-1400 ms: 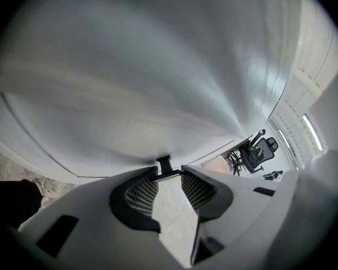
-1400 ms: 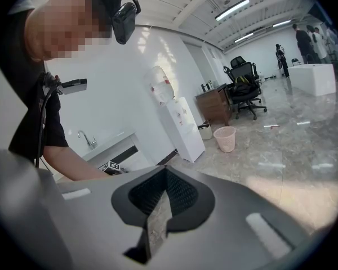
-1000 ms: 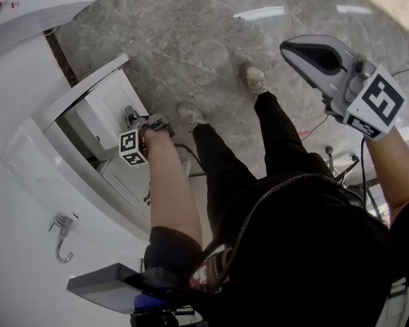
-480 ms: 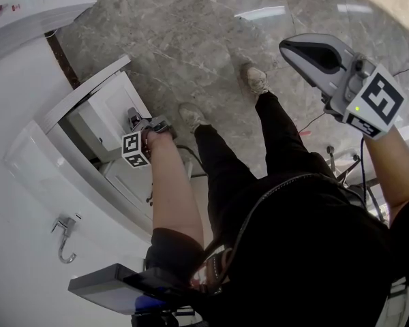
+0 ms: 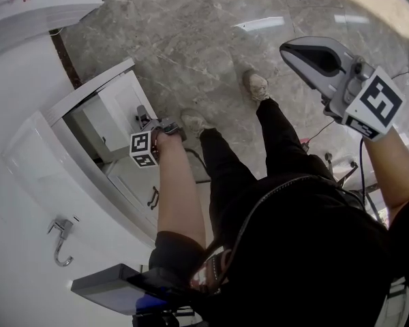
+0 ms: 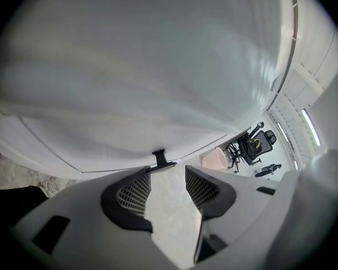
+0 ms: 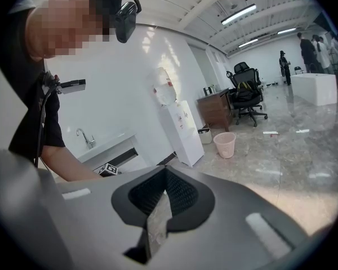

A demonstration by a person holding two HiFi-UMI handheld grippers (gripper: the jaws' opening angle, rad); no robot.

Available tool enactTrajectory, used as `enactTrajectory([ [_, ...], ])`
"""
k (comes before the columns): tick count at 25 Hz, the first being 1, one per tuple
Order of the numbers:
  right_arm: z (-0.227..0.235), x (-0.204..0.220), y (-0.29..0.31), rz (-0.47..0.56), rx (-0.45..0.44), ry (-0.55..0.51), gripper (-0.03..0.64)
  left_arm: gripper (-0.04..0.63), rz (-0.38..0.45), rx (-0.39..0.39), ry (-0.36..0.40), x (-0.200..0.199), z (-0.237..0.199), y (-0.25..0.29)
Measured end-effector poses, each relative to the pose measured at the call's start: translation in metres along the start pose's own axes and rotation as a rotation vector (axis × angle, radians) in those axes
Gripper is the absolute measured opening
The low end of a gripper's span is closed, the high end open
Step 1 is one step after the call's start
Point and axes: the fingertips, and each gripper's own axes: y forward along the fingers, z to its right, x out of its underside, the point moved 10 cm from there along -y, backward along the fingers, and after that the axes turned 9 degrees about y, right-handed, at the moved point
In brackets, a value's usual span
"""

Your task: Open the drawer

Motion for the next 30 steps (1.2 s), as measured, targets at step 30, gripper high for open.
enactTrajectory([
  [30,-0.315,-0.140,0.241,-0.087,-0.325,-0.324,-0.006,0.038,-0.022,0.760,0.144,-0.264,0.049,-0.213],
])
